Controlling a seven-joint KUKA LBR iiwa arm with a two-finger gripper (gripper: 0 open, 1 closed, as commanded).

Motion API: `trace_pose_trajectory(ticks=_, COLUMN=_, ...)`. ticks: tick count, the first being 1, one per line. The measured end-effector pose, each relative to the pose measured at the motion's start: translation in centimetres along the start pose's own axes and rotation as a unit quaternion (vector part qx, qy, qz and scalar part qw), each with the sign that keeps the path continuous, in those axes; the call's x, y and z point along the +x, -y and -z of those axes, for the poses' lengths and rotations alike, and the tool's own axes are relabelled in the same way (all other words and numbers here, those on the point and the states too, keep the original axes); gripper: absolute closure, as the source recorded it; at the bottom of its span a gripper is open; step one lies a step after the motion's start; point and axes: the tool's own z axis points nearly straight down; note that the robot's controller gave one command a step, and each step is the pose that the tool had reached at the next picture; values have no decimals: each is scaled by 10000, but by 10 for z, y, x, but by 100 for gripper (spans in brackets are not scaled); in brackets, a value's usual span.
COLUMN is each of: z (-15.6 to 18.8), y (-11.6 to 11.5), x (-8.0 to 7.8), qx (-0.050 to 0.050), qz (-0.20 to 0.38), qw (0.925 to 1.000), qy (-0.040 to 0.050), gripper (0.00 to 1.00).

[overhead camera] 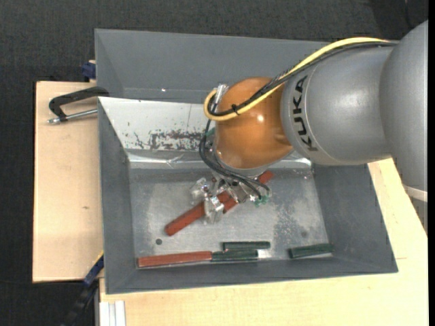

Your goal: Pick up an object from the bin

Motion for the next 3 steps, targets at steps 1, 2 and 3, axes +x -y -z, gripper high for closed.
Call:
trace_pose_trajectory(ticks=1, z=66, y=-6, x=10, qx=3, qz=51, qw=10000, qy=-2, gripper=100)
trace_pose_trajectory(ticks=2, z=80, y=-7, x=12, qx=8, qz=68, qw=10000, qy=17, gripper=100)
trace_pose_trajectory(ticks=3, z=-44, y=-56, x=1, qx=1, qz=1891, qw=9819, qy=-17, gripper=0)
